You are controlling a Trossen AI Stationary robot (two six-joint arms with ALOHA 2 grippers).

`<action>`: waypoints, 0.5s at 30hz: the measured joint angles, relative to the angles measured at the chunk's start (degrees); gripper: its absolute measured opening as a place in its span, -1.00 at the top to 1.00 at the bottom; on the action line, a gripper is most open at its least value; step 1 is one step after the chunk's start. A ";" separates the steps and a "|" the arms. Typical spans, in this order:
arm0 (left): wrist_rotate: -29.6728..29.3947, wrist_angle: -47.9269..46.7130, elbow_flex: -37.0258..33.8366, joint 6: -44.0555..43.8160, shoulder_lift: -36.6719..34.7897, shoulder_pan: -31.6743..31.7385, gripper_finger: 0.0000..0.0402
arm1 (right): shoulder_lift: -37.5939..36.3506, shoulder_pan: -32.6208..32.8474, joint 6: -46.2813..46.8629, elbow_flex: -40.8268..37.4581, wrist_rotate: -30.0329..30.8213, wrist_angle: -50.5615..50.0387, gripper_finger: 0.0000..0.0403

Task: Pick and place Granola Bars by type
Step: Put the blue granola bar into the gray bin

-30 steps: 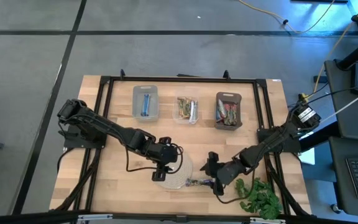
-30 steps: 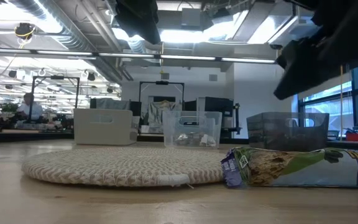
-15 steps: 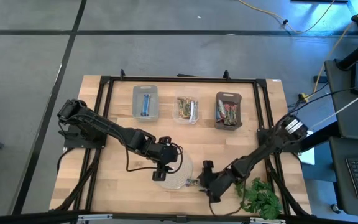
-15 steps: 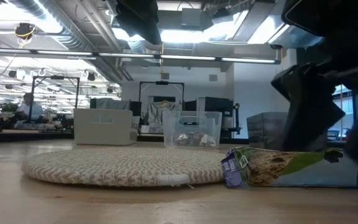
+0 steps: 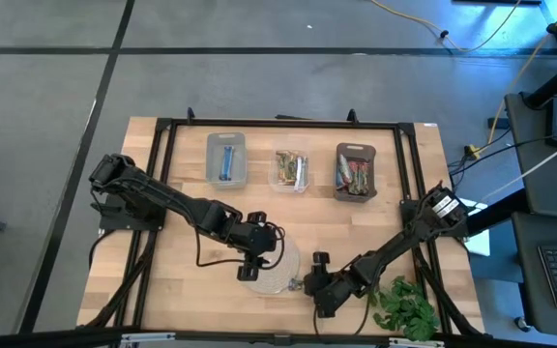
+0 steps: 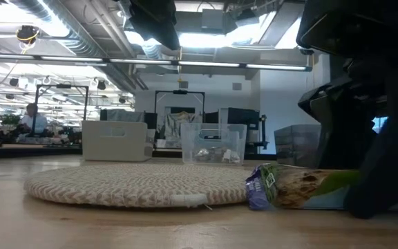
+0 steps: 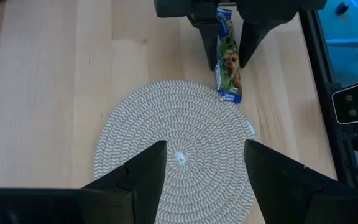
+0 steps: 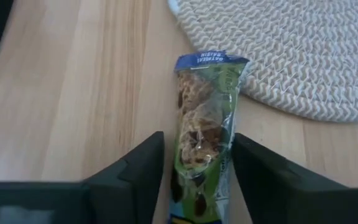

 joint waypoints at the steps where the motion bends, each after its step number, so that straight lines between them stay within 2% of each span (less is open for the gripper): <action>1: -0.23 0.01 0.00 0.00 0.00 0.00 -0.03 | 0.01 0.00 -0.02 0.00 0.07 -0.01 0.07; 7: -1.10 0.02 0.00 -0.17 0.00 0.00 -0.03 | 0.10 -0.07 -0.04 -0.02 0.19 -0.22 0.30; 15: -3.04 0.03 0.00 -1.05 -1.03 0.00 -0.03 | -0.39 -0.07 0.00 -0.11 -0.24 -0.90 0.51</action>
